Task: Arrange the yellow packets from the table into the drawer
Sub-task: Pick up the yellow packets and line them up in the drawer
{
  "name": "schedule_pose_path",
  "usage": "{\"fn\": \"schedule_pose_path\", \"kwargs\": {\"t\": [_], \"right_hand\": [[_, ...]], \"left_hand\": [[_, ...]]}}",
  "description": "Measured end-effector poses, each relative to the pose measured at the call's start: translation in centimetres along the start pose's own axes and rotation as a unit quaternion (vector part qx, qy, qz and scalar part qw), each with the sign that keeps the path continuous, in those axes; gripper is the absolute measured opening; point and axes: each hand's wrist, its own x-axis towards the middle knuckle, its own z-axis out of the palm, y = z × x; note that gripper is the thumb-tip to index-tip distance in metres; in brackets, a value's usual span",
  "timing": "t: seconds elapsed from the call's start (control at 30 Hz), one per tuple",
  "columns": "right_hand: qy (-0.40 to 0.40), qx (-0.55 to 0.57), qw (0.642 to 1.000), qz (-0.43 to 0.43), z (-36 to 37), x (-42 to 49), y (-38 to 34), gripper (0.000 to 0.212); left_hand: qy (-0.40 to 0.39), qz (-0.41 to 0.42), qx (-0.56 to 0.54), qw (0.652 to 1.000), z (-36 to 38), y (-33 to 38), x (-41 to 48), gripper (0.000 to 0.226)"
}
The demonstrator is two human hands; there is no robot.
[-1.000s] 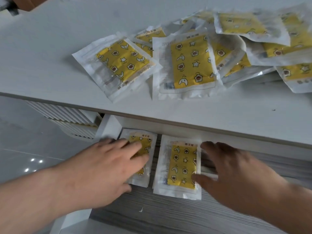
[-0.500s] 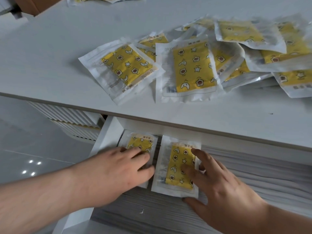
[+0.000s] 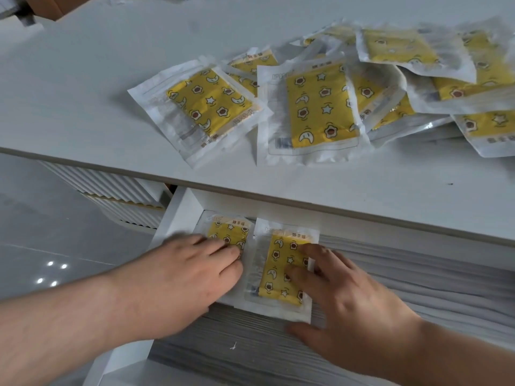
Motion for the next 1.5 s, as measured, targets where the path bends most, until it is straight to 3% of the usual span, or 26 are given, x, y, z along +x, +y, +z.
{"fn": "schedule_pose_path", "kwargs": {"t": [0.1,0.23,0.73,0.97,1.2,1.5], "right_hand": [[0.037,-0.017,0.999,0.021,-0.4,0.5,0.7,0.072],[0.041,-0.028,0.997,0.052,0.0,1.2,1.2,0.075],[-0.005,-0.046,0.997,0.063,-0.2,1.1,1.1,0.077],[0.011,-0.046,0.999,0.02,-0.9,1.1,1.3,0.08],[-0.005,-0.03,1.0,-0.001,-0.9,1.2,0.8,0.071],[-0.11,-0.015,0.991,0.078,-8.2,-2.6,-4.0,0.065]], "left_hand": [[0.025,-0.035,0.053,0.998,-0.3,-0.5,0.0,0.074],[-0.013,-0.065,0.068,0.995,-0.5,-1.2,0.1,0.083],[-0.044,-0.082,0.042,0.995,-0.6,-1.0,0.1,0.084],[-0.059,-0.095,0.028,0.993,-0.6,-0.9,0.0,0.094],[-0.03,-0.095,-0.008,0.995,-1.1,-0.5,-0.1,0.083],[0.047,-0.14,-0.117,0.982,-7.9,-1.4,-5.4,0.063]]}}
